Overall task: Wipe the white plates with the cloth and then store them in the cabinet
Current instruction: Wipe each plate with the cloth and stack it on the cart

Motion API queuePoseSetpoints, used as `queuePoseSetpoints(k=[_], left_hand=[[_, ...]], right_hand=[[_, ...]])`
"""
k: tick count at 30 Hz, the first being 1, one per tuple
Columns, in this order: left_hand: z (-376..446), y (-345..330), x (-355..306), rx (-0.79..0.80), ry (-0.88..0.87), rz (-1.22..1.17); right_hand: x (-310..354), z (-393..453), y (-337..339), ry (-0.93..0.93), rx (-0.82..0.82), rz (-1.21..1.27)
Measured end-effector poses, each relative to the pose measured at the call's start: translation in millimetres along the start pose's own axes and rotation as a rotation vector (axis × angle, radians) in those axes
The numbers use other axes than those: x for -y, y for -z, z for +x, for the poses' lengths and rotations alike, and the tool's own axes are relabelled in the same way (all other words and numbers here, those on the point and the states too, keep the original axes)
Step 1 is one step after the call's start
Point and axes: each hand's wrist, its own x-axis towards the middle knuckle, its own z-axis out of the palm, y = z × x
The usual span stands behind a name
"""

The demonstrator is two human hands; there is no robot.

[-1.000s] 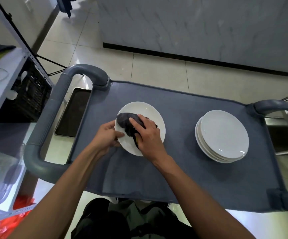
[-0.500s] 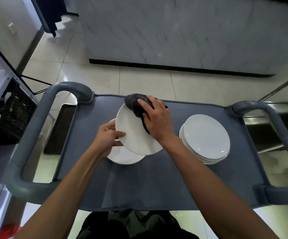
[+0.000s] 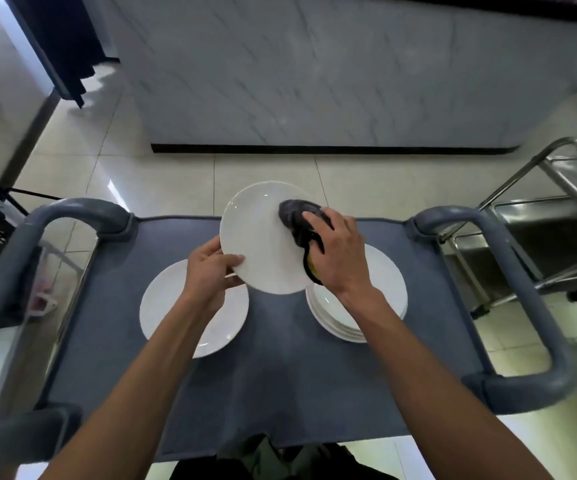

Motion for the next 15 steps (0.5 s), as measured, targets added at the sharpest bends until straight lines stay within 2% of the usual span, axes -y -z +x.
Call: queuePoseSetpoints(k=[15], left_hand=[[-1.1,-114.9,13.2,-0.052,-0.103,-0.05]], right_hand=[[-47.0,-41.2,16.4,0.036,-0.063,0.268]])
